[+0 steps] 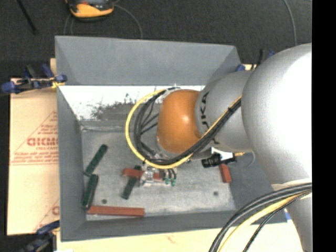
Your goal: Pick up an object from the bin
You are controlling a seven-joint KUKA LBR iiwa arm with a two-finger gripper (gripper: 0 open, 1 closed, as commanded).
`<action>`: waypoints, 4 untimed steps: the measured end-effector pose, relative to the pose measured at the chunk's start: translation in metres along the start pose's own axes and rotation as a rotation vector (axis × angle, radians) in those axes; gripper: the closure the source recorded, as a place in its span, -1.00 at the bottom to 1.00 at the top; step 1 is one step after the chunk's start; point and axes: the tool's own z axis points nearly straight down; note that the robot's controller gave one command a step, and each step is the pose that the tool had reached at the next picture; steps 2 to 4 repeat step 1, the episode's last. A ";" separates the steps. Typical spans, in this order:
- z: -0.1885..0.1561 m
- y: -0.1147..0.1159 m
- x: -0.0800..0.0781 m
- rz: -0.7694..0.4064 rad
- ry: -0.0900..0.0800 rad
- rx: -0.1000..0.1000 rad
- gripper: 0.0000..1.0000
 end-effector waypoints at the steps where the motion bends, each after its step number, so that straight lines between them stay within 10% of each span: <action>1: -0.137 -0.007 -0.003 -0.037 -0.012 0.001 1.00; 4: -0.137 -0.007 -0.003 -0.037 -0.012 0.001 1.00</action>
Offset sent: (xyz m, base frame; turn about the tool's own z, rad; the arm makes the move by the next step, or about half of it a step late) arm 0.0000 0.0000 0.0000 0.0000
